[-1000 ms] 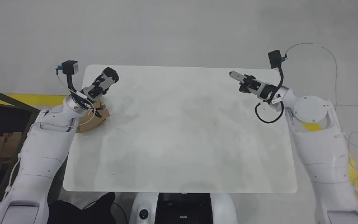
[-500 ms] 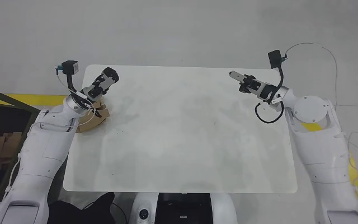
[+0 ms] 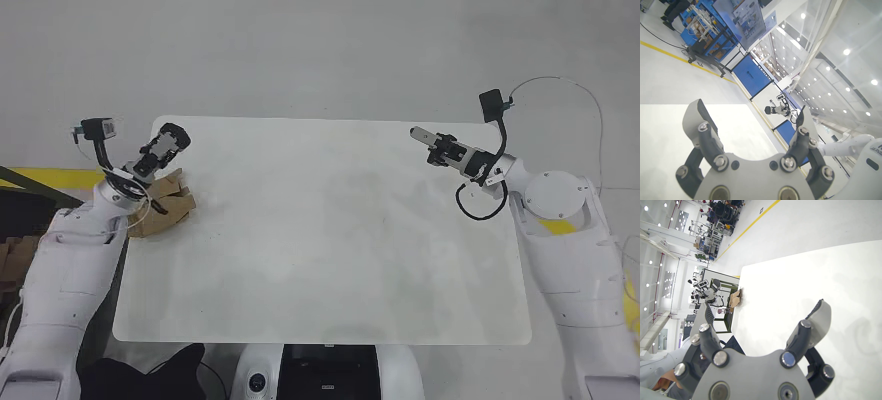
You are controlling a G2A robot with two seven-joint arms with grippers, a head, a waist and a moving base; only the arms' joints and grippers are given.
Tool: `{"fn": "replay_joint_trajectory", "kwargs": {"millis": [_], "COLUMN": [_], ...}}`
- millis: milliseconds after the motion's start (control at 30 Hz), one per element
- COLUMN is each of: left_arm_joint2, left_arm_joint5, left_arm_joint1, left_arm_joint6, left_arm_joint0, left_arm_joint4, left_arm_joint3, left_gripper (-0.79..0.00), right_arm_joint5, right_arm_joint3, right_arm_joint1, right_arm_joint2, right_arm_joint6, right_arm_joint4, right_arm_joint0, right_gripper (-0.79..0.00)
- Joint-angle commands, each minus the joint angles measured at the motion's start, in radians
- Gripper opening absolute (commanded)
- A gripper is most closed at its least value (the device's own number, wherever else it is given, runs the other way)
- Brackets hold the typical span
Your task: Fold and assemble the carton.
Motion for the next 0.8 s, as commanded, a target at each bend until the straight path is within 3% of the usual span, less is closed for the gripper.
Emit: {"fn": "replay_joint_trajectory", "kwargs": {"millis": [0,400,767], "left_arm_joint2": [-0.039,-0.235,-0.278], "left_arm_joint5": [0.013,0.017,0.038], "left_arm_joint1": [0.006,0.028,0.021], "left_arm_joint6": [-0.001,0.009,0.026], "left_arm_joint0": [0.029,0.175,0.224], "left_arm_joint4": [-0.034,-0.145,-0.163], "left_arm_joint3": [0.021,0.072,0.038], "left_gripper": [0.000,0.000,0.000], "right_arm_joint5": [0.000,0.000,0.000], "right_arm_joint3": [0.000,0.000,0.000], "right_arm_joint1": [0.000,0.000,0.000], "right_arm_joint2": [0.000,0.000,0.000], "right_arm_joint6": [0.000,0.000,0.000], "right_arm_joint4": [0.000,0.000,0.000], "right_arm_joint0": [0.000,0.000,0.000], "right_gripper": [0.000,0.000,0.000]}}
